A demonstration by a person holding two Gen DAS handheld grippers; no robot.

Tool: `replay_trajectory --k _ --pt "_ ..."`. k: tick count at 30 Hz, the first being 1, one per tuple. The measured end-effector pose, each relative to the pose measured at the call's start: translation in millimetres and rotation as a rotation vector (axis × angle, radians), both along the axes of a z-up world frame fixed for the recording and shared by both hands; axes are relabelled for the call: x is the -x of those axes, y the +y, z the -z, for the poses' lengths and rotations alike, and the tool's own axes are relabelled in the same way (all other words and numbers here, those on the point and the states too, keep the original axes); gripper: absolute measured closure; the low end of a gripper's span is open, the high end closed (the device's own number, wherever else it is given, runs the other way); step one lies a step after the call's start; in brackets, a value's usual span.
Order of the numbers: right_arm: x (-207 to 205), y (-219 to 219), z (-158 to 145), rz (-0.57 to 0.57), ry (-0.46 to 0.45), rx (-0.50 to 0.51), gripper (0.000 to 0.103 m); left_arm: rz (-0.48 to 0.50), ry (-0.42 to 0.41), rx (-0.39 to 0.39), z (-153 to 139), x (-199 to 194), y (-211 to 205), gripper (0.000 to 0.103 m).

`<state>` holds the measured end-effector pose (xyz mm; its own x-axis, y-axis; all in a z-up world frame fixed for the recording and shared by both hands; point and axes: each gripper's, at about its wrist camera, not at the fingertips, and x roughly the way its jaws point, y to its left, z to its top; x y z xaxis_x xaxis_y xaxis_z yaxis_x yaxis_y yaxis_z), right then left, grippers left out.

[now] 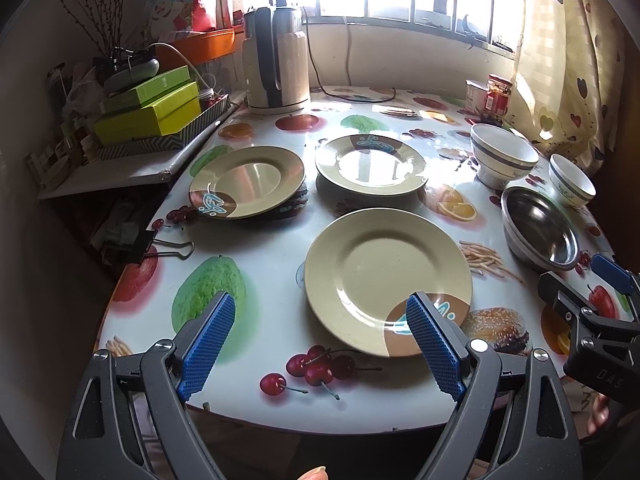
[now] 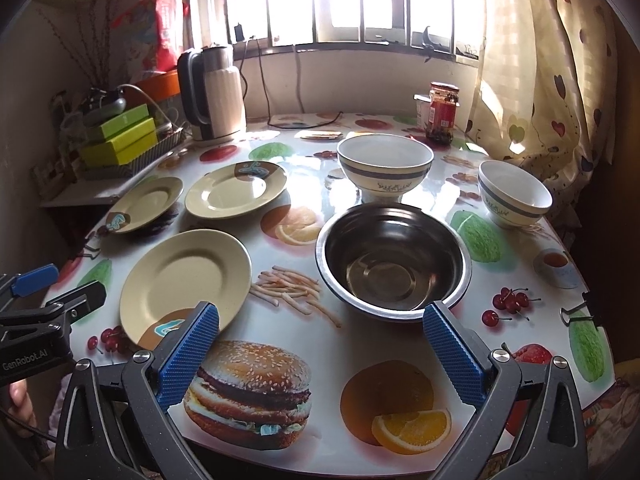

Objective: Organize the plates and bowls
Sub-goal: 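Move both grippers toward the beige plates on the table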

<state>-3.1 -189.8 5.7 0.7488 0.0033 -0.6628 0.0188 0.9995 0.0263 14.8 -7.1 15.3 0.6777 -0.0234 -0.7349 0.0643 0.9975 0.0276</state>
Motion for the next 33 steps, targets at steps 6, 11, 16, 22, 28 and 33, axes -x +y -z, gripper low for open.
replay_trajectory --k 6,11,16,22,28,33 --pt "-3 2 0 -0.001 0.003 0.001 0.000 0.002 0.008 -0.002 2 -2 -1 0.015" --pt "-6 1 2 -0.003 0.009 0.001 0.000 0.000 0.012 0.001 3 -5 0 0.015" --pt "-7 2 3 -0.003 0.011 0.001 0.000 -0.003 0.019 0.007 6 -7 1 0.015" --pt "-14 5 2 -0.013 0.018 0.004 0.000 -0.007 0.023 0.026 6 -12 7 0.015" --pt "-30 12 -7 -0.041 0.000 0.007 0.000 -0.049 0.036 0.081 4 -25 32 0.015" --pt "-50 20 -13 -0.074 -0.002 -0.004 0.000 -0.081 0.032 0.094 1 -39 53 0.015"
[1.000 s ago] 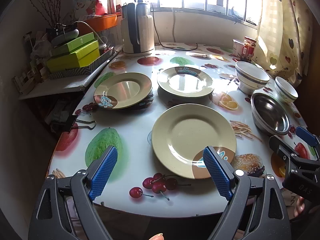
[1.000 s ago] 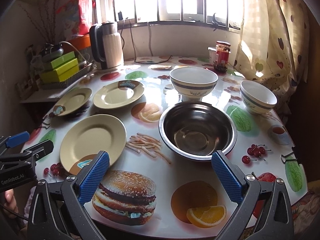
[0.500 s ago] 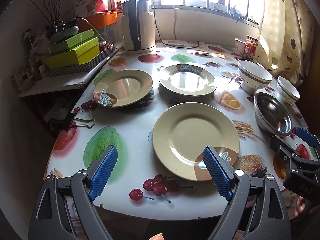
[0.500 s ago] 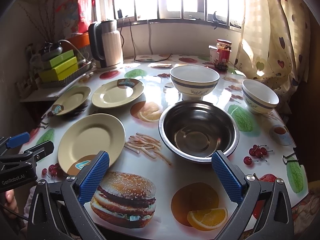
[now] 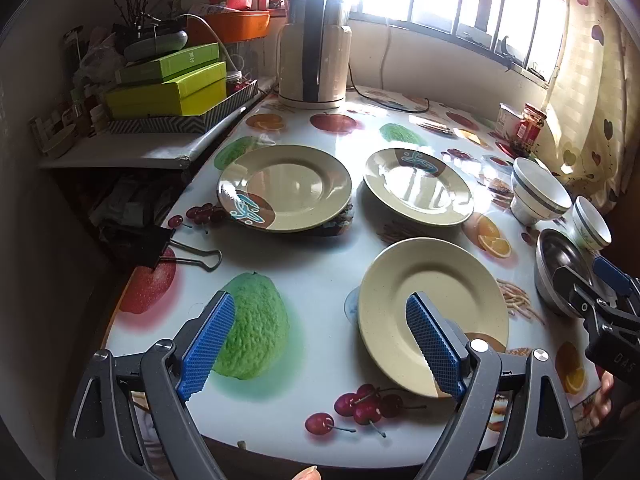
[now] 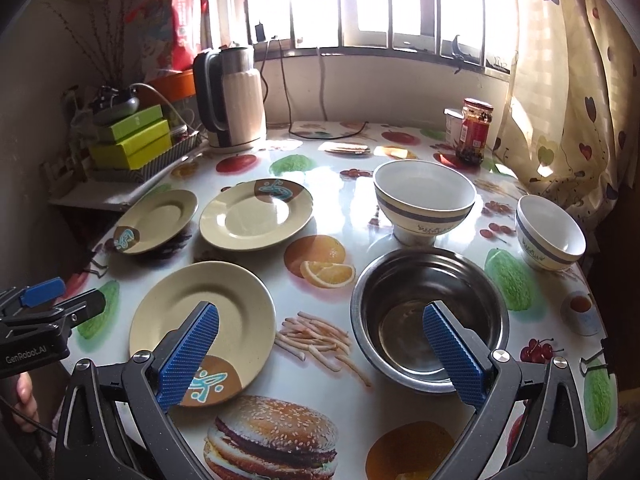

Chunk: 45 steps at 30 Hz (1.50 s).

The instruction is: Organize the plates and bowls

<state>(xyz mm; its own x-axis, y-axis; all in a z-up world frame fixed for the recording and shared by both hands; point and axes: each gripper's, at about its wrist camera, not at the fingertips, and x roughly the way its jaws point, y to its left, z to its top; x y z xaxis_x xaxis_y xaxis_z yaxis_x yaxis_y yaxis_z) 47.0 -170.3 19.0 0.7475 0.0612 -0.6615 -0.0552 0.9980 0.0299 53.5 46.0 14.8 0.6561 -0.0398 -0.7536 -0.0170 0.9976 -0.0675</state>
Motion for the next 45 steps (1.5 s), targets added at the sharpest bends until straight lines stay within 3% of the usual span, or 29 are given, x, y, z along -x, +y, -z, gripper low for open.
replay_trajectory --k 8,13,24,28,33,35,38,45 --pt "-41 26 -20 -0.094 0.005 -0.025 0.000 -0.040 0.016 -0.009 -8 -26 38 0.015" --pt "-72 49 -32 -0.182 0.010 -0.088 0.000 -0.080 0.032 0.100 -7 -44 66 0.018" --pt "-140 99 -29 -0.317 0.110 -0.122 0.009 -0.129 0.064 0.169 -3 -79 98 0.025" --pt "-169 114 -19 -0.334 0.158 -0.121 0.024 -0.141 0.094 0.194 7 -95 107 0.039" --pt "-197 127 -4 -0.367 0.219 -0.152 0.032 -0.172 0.116 0.219 19 -110 118 0.040" --pt "-206 134 3 -0.373 0.239 -0.139 0.041 -0.176 0.127 0.227 23 -116 120 0.042" --pt "-216 143 14 -0.394 0.271 -0.138 0.046 -0.177 0.139 0.223 30 -124 121 0.050" --pt "-238 156 37 -0.416 0.346 -0.163 0.055 -0.185 0.166 0.251 40 -135 125 0.051"
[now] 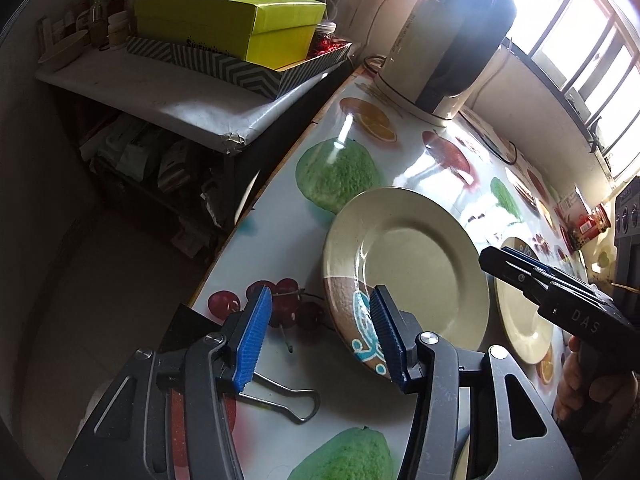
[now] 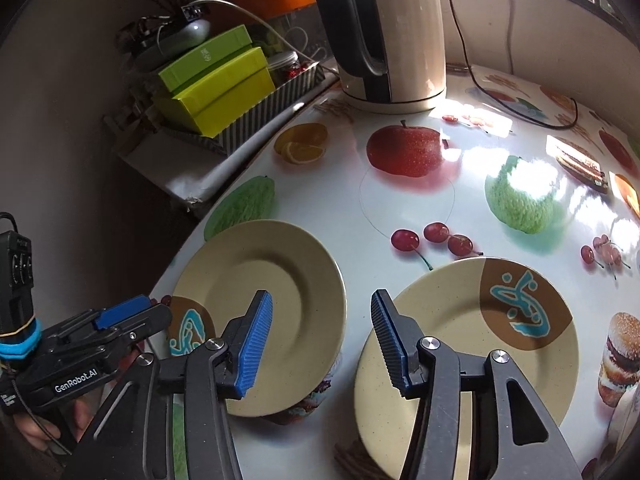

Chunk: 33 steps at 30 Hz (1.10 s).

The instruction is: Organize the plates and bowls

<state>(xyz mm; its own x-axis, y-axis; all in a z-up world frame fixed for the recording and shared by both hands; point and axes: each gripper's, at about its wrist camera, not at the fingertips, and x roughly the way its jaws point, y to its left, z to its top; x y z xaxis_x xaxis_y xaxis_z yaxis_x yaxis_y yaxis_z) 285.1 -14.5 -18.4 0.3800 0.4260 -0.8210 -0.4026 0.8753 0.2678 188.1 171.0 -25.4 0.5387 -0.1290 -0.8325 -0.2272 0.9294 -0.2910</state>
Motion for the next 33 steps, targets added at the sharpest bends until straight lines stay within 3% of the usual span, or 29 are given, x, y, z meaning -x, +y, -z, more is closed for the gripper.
replay_trajectory --k 17,19,27,33 --pt "-14 9 17 -0.020 0.042 -0.015 0.069 0.002 0.024 0.031 11 -10 -2 0.060" --pt "-14 9 18 -0.020 0.050 -0.021 0.072 0.002 0.028 0.045 12 -11 -2 0.066" --pt "-18 4 22 0.007 0.061 -0.035 0.085 0.013 0.023 0.052 11 -12 -5 0.073" --pt "-19 2 22 0.012 0.068 -0.048 0.086 0.017 0.021 0.045 10 -13 -8 0.077"
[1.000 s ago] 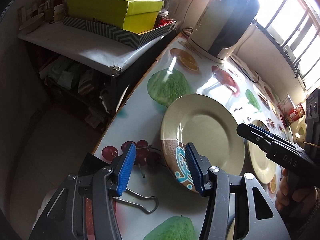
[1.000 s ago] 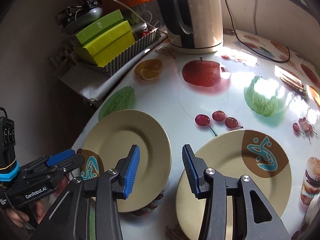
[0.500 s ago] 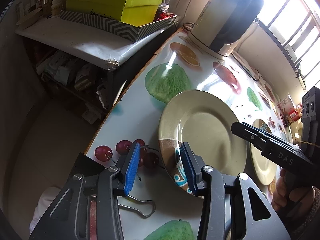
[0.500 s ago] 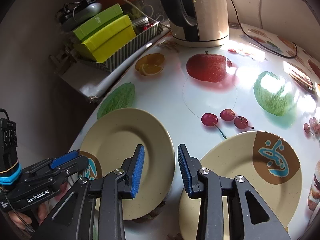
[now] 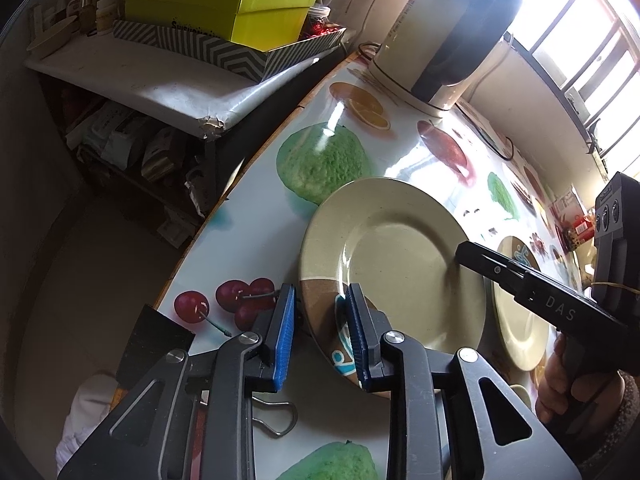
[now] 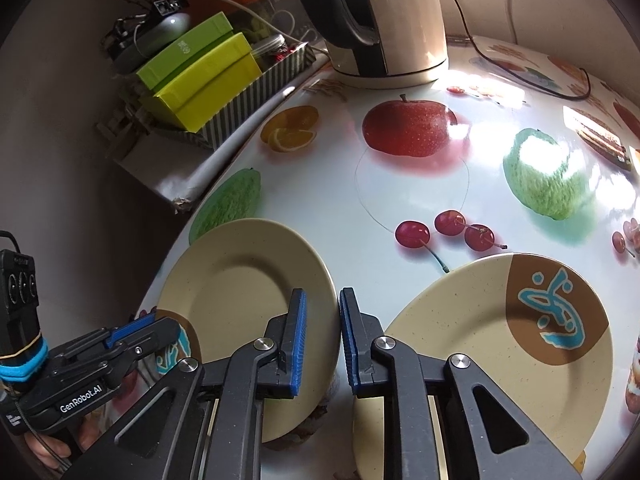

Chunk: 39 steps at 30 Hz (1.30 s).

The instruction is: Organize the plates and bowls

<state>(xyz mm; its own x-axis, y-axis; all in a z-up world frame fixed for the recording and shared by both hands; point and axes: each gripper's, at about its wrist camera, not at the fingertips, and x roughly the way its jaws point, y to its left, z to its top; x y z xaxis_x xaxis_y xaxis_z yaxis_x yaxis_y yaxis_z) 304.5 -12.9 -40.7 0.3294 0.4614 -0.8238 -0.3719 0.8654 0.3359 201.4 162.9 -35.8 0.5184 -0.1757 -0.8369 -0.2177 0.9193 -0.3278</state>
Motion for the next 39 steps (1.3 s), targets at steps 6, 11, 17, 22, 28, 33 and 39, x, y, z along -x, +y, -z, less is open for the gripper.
replay_trajectory --k 6,11,17,22,28,33,39 --pt "0 -1 1 0.003 0.002 -0.006 0.086 -0.002 0.000 -0.006 0 -1 -2 0.078" --pt "0 -2 1 0.010 0.008 -0.012 0.086 -0.008 0.001 -0.010 -1 -1 -1 0.079" --pt "2 -3 0 0.013 0.009 -0.022 0.086 -0.017 0.001 -0.010 -4 0 0 0.079" --pt "5 -3 -6 0.020 0.010 -0.036 0.086 -0.008 -0.004 -0.015 -9 1 -1 0.079" --pt "10 -6 -18 0.025 -0.002 -0.046 0.086 -0.002 -0.021 -0.013 -19 7 -4 0.079" --pt "18 -13 -29 0.034 -0.010 -0.063 0.086 0.009 -0.033 -0.006 -26 14 -8 0.079" --pt "34 -25 -40 0.050 -0.029 -0.060 0.086 0.033 -0.042 -0.007 -33 24 -20 0.079"
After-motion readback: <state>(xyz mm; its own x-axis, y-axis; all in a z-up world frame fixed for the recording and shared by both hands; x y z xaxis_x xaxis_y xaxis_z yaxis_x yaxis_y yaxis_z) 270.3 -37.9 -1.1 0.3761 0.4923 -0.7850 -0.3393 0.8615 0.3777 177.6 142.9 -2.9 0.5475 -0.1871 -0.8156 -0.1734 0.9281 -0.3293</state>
